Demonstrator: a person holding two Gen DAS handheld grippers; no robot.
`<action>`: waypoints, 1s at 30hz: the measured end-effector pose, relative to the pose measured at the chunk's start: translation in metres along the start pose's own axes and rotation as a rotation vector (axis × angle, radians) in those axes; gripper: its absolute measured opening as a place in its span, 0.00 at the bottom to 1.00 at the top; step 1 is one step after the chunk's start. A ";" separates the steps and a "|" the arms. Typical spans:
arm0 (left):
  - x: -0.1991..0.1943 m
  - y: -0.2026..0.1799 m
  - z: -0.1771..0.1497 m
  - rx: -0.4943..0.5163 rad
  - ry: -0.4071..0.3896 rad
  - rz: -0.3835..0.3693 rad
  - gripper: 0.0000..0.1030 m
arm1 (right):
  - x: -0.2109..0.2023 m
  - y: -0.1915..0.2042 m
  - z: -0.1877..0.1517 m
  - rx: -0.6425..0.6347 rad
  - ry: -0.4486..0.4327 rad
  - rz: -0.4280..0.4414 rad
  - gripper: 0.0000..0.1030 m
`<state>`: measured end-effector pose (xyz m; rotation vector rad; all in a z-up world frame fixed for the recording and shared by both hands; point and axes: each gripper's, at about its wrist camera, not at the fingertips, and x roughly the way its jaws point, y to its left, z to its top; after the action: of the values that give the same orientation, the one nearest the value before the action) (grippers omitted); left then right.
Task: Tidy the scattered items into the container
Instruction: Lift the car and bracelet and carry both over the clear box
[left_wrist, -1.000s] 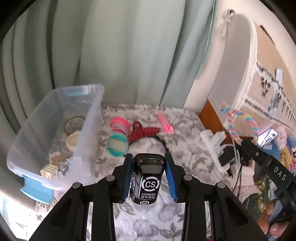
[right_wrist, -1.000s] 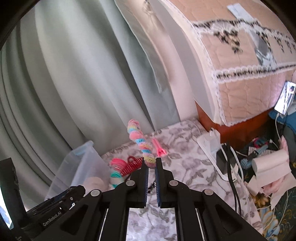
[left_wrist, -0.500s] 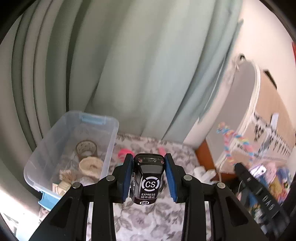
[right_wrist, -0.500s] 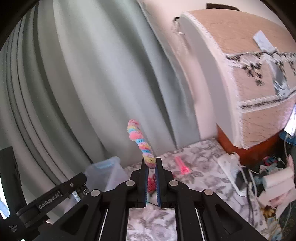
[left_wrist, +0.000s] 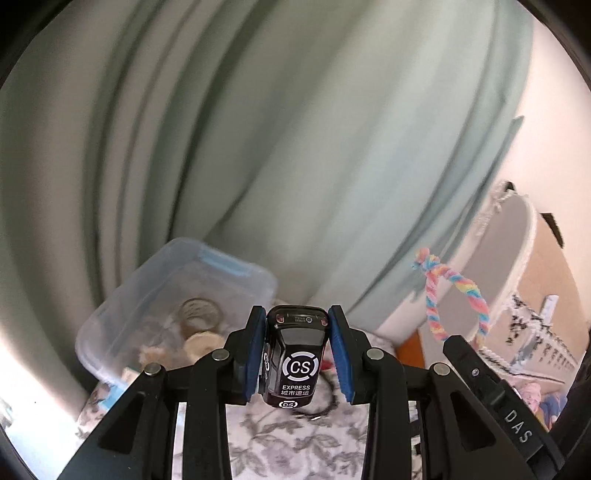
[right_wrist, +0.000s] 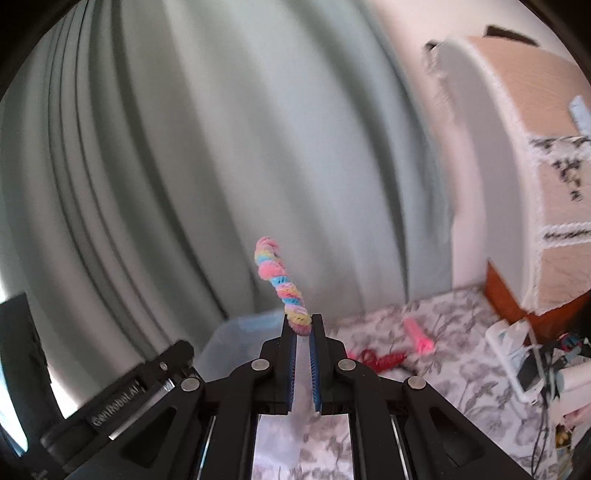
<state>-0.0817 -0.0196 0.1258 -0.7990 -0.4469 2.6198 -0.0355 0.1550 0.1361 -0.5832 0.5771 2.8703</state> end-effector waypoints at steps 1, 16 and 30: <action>0.000 0.008 -0.001 -0.016 0.001 0.009 0.35 | 0.008 0.006 -0.006 -0.021 0.025 -0.001 0.08; 0.019 0.085 -0.006 -0.119 0.023 0.084 0.35 | 0.070 0.054 -0.051 -0.162 0.199 0.069 0.08; 0.064 0.129 -0.025 -0.179 0.122 0.107 0.35 | 0.128 0.068 -0.084 -0.188 0.339 0.090 0.08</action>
<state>-0.1490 -0.1015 0.0250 -1.0605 -0.6268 2.6357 -0.1384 0.0689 0.0363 -1.1155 0.3848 2.9485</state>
